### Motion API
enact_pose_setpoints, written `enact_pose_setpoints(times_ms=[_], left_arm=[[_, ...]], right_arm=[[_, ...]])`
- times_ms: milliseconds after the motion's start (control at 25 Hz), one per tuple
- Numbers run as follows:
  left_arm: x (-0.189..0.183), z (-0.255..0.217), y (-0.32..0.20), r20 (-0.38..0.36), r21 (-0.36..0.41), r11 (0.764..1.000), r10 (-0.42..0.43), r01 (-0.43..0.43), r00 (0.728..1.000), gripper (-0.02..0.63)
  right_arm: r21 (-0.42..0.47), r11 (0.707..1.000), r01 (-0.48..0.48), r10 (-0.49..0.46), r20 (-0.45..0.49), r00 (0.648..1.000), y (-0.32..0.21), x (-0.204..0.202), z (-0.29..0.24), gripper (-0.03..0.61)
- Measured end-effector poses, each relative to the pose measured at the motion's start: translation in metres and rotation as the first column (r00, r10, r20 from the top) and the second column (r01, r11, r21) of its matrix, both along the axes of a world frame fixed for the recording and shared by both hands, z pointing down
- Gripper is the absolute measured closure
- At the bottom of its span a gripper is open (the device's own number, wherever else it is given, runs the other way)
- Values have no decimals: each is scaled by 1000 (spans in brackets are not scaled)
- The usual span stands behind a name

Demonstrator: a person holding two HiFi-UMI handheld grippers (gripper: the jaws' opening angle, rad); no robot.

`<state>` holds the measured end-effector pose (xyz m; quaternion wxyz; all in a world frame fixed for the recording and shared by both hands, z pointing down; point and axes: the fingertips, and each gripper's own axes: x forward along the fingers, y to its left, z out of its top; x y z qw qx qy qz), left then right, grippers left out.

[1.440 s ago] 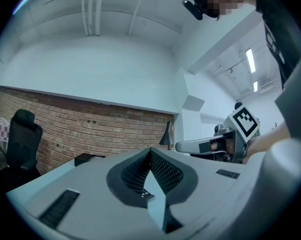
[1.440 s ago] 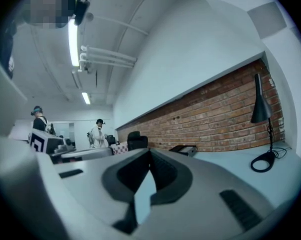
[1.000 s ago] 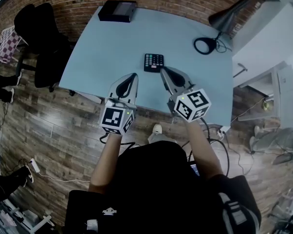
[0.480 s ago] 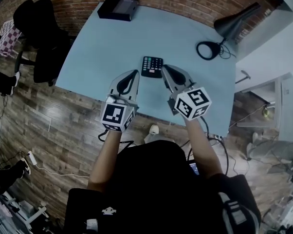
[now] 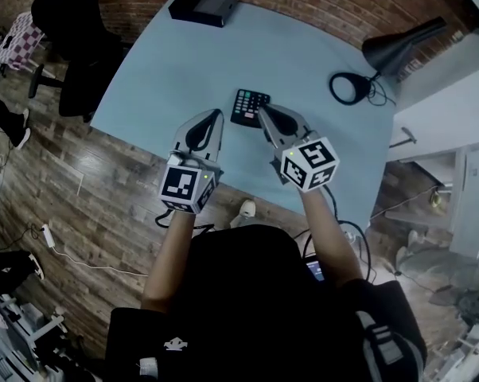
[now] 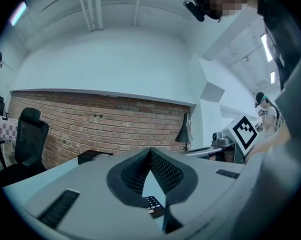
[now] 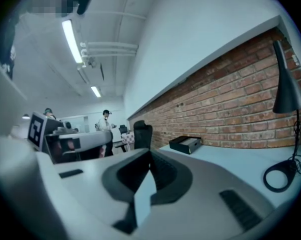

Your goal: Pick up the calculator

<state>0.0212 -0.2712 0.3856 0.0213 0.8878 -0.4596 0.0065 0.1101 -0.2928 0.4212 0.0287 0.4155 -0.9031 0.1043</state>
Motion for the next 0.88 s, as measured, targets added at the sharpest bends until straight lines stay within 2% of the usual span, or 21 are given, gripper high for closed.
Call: enact_pose_setpoints(times_ms=[120, 280, 440, 720, 880], left_arm=[[0, 1, -2, -9, 8, 999, -33, 33, 999, 611], [-4, 12, 2, 2, -31, 998, -63, 63, 998, 611], [-9, 16, -2, -1, -24, 995, -92, 92, 996, 611], [-22, 30, -13, -15, -56, 992, -112, 111, 994, 611], [-27, 38, -19, -11, -76, 992, -101, 100, 995, 611]], right_arm=[[-20, 999, 37, -37, -25, 999, -3, 0, 11, 575], [-40, 996, 75, -79, -105, 991, -6, -4, 34, 575], [-70, 992, 100, -112, -187, 976, -10, -6, 59, 575], [-125, 984, 128, -161, -308, 937, -18, -14, 104, 575], [-155, 977, 147, -197, -397, 896, -21, -19, 130, 575]])
